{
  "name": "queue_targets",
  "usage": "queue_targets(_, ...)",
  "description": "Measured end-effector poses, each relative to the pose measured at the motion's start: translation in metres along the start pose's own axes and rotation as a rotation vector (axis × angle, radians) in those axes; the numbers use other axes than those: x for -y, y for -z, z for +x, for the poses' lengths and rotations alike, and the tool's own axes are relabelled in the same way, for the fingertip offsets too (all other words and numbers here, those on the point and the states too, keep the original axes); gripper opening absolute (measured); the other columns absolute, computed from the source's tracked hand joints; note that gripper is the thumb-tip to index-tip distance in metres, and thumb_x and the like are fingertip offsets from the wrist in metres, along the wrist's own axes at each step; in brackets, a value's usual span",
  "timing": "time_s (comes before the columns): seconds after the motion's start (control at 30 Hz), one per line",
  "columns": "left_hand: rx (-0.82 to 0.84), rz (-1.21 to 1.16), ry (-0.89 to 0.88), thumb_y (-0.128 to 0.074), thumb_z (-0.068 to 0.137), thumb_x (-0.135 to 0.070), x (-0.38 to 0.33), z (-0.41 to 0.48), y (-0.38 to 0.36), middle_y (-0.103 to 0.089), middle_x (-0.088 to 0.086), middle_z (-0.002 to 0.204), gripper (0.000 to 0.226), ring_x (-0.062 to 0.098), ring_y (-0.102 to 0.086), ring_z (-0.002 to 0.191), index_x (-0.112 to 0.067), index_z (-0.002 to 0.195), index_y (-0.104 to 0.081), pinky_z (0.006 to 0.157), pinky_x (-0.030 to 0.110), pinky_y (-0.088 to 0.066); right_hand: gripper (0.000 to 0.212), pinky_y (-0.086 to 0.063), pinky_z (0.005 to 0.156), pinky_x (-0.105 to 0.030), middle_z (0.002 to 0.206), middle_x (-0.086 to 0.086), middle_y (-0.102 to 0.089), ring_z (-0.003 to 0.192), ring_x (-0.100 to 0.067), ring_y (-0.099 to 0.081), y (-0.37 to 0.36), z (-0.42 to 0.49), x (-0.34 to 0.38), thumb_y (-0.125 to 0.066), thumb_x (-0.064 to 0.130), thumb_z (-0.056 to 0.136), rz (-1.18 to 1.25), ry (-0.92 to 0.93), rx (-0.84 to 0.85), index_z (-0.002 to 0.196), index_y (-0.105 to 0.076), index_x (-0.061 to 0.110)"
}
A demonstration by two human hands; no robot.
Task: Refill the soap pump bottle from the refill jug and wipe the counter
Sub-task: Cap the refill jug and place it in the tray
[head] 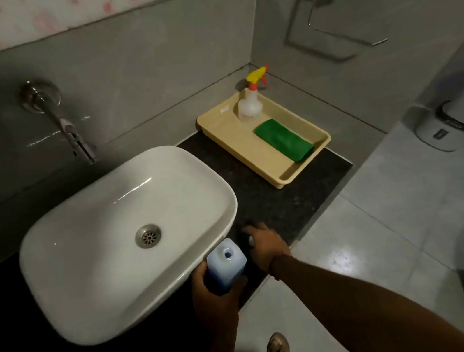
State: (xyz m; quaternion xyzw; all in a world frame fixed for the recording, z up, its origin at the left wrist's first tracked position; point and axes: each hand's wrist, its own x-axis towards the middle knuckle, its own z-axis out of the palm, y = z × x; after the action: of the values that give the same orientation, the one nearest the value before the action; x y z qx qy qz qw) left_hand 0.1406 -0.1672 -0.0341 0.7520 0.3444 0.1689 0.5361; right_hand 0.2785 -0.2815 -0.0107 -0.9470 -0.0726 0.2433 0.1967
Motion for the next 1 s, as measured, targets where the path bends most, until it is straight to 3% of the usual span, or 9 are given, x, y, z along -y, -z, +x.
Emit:
queue_targets(0.1, -0.075, 0.071, -0.051, -0.101, 0.049, -0.051, 0.003, 0.002, -0.009, -0.072, 0.017, 0.126, 0.095, 0.036, -0.069, 0.118, -0.006, 0.126, -0.067, 0.100, 0.057, -0.056, 0.038, -0.043, 0.112, -0.049, 0.150, -0.010, -0.044, 0.135, -0.035, -0.045, 0.001, 0.019, -0.001, -0.049, 0.028, 0.101, -0.104, 0.022, 0.075, 0.138, -0.056, 0.031)
queue_targets(0.23, -0.025, 0.096, -0.061, -0.105, 0.046, -0.025, 0.003, 0.007, -0.014, -0.072, 0.018, 0.125, 0.086, 0.037, -0.069, 0.117, -0.003, 0.122, -0.071, 0.100, 0.052, -0.055, 0.032, -0.050, 0.106, -0.044, 0.136, -0.012, -0.060, 0.122, -0.029, -0.060, 0.015, 0.017, -0.002, -0.047, 0.022, 0.103, -0.023, 0.007, 0.031, 0.131, -0.063, 0.023)
queue_targets(0.37, 0.021, 0.009, -0.085, -0.099, 0.050, -0.042, -0.016, -0.001, 0.000, -0.076, 0.011, 0.109, 0.069, 0.034, -0.074, 0.101, -0.007, 0.106, -0.077, 0.084, 0.042, -0.060, 0.031, -0.052, 0.103, -0.045, 0.130, -0.009, -0.066, 0.119, -0.027, -0.064, 0.068, -0.010, 0.009, -0.060, 0.022, 0.096, 0.127, 0.027, -0.096, 0.126, -0.066, 0.021)
queue_targets(0.5, 0.132, -0.068, -0.073, -0.103, 0.053, -0.028, -0.052, -0.010, 0.021, -0.079, 0.000, 0.113, 0.065, 0.022, -0.075, 0.106, -0.018, 0.112, -0.077, 0.089, 0.049, -0.065, 0.033, -0.056, 0.097, -0.039, 0.117, 0.004, -0.072, 0.107, -0.012, -0.067, 0.148, -0.060, 0.041, -0.076, 0.021, 0.087, 0.116, 0.265, -0.155, 0.120, -0.071, 0.024)
queue_targets(0.6, 0.190, -0.098, -0.082, -0.102, 0.056, -0.030, -0.081, -0.007, 0.044, -0.077, -0.003, 0.120, 0.069, 0.021, -0.072, 0.112, -0.020, 0.118, -0.075, 0.093, 0.051, -0.063, 0.036, -0.055, 0.091, -0.017, 0.113, 0.023, -0.067, 0.103, 0.005, -0.064, 0.200, -0.113, 0.079, -0.080, 0.015, 0.084, 0.047, 0.491, -0.095, 0.117, -0.073, 0.030)
queue_targets(0.67, 0.202, -0.109, -0.134, -0.101, 0.056, -0.032, -0.101, -0.006, 0.065, -0.077, -0.006, 0.119, 0.070, 0.019, -0.072, 0.111, -0.022, 0.120, -0.075, 0.093, 0.048, -0.064, 0.037, -0.054, 0.088, -0.013, 0.113, 0.022, -0.067, 0.101, 0.003, -0.065, 0.219, -0.148, 0.109, -0.081, 0.012, 0.083, -0.038, 0.591, -0.071, 0.115, -0.074, 0.029)
queue_targets(0.8, 0.191, -0.094, -0.215, -0.101, 0.056, -0.038, -0.133, -0.008, 0.100, -0.077, -0.009, 0.117, 0.068, 0.016, -0.071, 0.108, -0.026, 0.118, -0.075, 0.093, 0.048, -0.064, 0.034, -0.056, 0.086, -0.016, 0.118, 0.010, -0.073, 0.096, 0.000, -0.064, 0.228, -0.194, 0.159, -0.080, 0.013, 0.085, -0.236, 0.702, -0.083, 0.117, -0.075, 0.024)
queue_targets(1.0, 0.204, -0.087, -0.243, -0.098, 0.061, -0.043, -0.159, -0.017, 0.143, -0.074, -0.010, 0.119, 0.067, 0.017, -0.069, 0.109, -0.028, 0.121, -0.072, 0.099, 0.044, -0.060, 0.035, -0.058, 0.090, -0.030, 0.119, 0.003, -0.074, 0.104, -0.012, -0.070, 0.226, -0.230, 0.199, -0.080, 0.014, 0.086, -0.413, 0.678, -0.104, 0.120, -0.075, 0.022)
